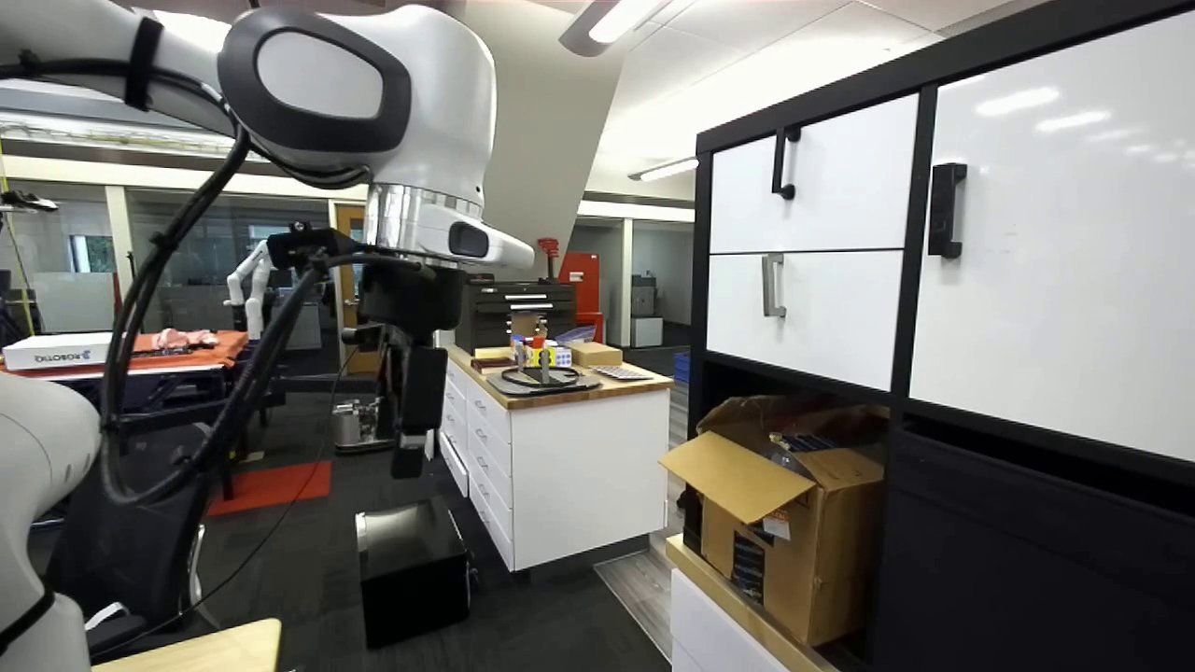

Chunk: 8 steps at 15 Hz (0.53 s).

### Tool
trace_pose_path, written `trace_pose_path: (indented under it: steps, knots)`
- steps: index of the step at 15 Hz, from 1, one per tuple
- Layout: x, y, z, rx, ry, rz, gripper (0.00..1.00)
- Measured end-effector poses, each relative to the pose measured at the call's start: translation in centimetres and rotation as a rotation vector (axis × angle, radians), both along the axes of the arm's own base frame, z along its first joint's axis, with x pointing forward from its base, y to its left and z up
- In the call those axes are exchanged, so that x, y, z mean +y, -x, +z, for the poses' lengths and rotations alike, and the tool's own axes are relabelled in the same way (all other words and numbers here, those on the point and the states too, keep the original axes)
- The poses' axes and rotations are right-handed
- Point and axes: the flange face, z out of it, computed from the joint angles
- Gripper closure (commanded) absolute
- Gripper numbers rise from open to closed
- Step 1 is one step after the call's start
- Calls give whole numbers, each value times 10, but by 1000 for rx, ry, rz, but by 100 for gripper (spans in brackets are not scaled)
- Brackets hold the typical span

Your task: Pull out the brown box from underneath the cabinet

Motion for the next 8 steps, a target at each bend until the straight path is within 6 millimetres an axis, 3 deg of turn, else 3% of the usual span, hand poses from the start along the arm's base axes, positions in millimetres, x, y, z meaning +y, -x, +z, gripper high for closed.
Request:
trace_pose_path:
  steps: [8]
  knots:
    - [14,-49,-35,-83,6,117,0]
